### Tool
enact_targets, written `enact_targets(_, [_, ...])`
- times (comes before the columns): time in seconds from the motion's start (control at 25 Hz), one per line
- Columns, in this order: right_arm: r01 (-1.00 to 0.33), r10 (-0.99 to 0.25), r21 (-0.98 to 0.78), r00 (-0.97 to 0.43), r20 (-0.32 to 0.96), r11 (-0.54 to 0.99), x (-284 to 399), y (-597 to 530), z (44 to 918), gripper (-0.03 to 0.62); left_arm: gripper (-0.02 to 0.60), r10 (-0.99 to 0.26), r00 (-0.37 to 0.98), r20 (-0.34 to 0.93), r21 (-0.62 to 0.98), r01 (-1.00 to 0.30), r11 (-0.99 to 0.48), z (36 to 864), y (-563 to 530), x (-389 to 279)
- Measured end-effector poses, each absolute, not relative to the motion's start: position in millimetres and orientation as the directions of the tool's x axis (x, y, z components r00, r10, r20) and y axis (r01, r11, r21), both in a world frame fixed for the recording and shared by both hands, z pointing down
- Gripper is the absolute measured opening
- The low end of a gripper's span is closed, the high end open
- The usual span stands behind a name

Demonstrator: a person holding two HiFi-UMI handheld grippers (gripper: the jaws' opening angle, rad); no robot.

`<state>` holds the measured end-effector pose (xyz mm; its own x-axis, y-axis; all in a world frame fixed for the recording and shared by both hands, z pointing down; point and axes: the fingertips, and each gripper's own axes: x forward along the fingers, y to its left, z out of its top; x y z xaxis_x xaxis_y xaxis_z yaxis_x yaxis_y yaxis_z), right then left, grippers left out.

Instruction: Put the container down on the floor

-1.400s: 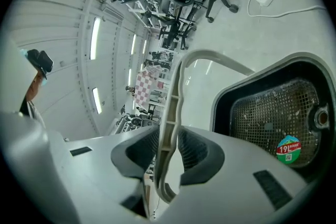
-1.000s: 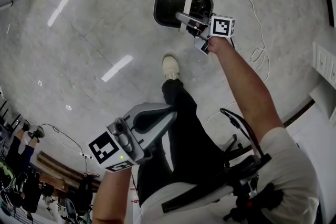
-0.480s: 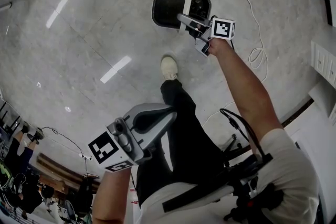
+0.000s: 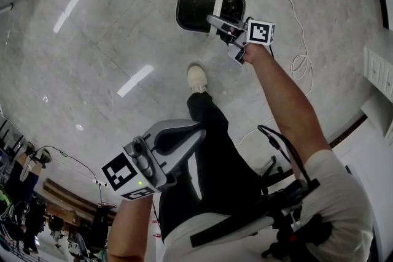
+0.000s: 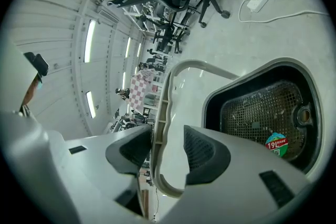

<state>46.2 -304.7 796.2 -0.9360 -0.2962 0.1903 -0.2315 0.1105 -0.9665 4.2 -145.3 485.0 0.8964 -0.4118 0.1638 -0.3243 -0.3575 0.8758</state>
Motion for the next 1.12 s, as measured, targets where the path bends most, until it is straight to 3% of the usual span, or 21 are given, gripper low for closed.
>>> enact_targets(0.64, [-0.202, -0.309, -0.972, -0.938, 0.157, 0.12, 58, -301, 780, 0.176, 0.01, -0.407, 0.9, 0.154, 0.876, -0.315, -0.365, 477, -143, 10])
enact_targets(1.12, [-0.242, -0.288, -0.967, -0.934, 0.211, 0.078, 94, -239, 741, 0.19, 0.01, -0.38, 0.913, 0.147, 0.846, -0.315, -0.429, 436, -114, 10])
